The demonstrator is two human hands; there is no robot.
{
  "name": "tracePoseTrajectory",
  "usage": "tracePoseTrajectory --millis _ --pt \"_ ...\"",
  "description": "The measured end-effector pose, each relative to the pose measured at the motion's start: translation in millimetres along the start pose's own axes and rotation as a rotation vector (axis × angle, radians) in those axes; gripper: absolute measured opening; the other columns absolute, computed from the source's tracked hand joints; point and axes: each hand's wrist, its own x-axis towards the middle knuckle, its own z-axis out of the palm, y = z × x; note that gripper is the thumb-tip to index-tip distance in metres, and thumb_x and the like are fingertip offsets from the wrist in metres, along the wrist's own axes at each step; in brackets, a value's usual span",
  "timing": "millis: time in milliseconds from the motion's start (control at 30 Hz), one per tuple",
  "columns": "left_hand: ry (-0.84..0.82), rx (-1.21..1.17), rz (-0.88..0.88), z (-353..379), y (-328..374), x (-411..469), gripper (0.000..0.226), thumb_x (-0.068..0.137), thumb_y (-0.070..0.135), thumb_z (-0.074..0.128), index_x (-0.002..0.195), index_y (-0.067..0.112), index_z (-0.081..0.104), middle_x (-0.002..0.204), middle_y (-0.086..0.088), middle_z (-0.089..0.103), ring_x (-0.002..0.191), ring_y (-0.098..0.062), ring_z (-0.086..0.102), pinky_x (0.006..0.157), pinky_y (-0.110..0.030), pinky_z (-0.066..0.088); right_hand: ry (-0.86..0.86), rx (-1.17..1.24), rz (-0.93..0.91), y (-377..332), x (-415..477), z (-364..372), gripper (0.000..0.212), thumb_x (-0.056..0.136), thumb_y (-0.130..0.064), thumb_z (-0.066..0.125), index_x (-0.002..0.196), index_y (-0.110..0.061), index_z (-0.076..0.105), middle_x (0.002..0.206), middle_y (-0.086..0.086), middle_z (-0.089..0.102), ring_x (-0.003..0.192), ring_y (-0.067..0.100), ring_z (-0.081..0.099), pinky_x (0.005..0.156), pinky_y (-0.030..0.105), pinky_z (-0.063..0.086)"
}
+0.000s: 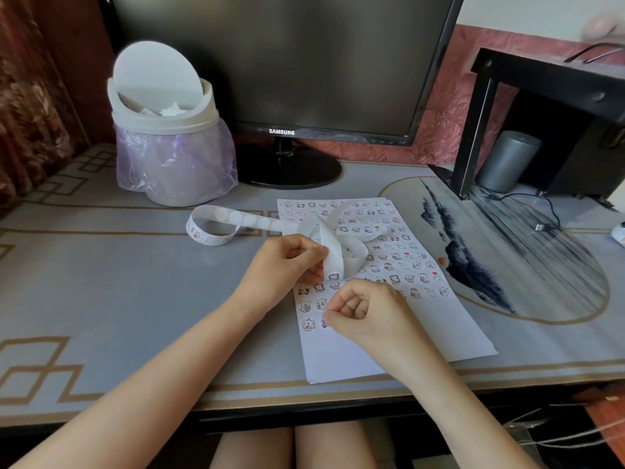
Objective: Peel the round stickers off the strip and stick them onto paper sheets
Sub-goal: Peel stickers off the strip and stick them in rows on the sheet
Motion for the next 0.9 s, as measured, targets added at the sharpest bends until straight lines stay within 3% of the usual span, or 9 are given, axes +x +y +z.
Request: tracePoseTrajectory --millis 200,467,600,900 --pt "-0.004 -0.001 0.002 0.0 -0.1 0.2 0.015 0.090 0.011 0.061 0.087 -0.004 0.064 0.071 -0.010 0.066 0.063 -0.014 0.064 0.064 -0.020 0.056 -0.006 0.090 -0.012 2.3 1.1 -4.1 0.024 0.073 -0.019 0.077 0.081 -0.028 0.057 0.058 -0.012 0.052 0.050 0.003 0.043 0.061 0.028 0.041" --pt "-0.005 -0.002 0.002 0.0 0.1 -0.2 0.014 0.090 0.011 0.061 0.084 -0.001 0.064 0.069 -0.008 0.066 0.063 -0.014 0.064 0.066 -0.021 0.057 0.006 0.161 0.009 5.2 3.6 -4.5 0.018 0.074 -0.022 0.078 0.078 -0.025 0.061 0.065 -0.009 0.053 0.051 0.002 0.044 0.061 0.026 0.040" --pt "-0.001 0.009 0.003 -0.1 0.2 -0.6 0.014 0.090 0.011 0.061 0.084 0.000 0.064 0.069 -0.008 0.066 0.065 -0.016 0.064 0.069 -0.024 0.057 0.048 0.047 0.012 3.7 3.7 1.1 0.022 0.071 -0.031 0.079 0.078 -0.026 0.060 0.062 -0.010 0.053 0.053 0.001 0.046 0.064 0.031 0.044" --pt "0.001 0.008 -0.002 0.1 0.7 -1.1 0.014 0.090 0.012 0.061 0.084 0.000 0.064 0.070 -0.008 0.067 0.067 -0.017 0.065 0.070 -0.024 0.058 0.022 0.158 0.015 5.0 3.0 -3.0 0.019 0.073 -0.023 0.079 0.079 -0.023 0.061 0.063 -0.010 0.052 0.050 0.001 0.043 0.060 0.025 0.039"
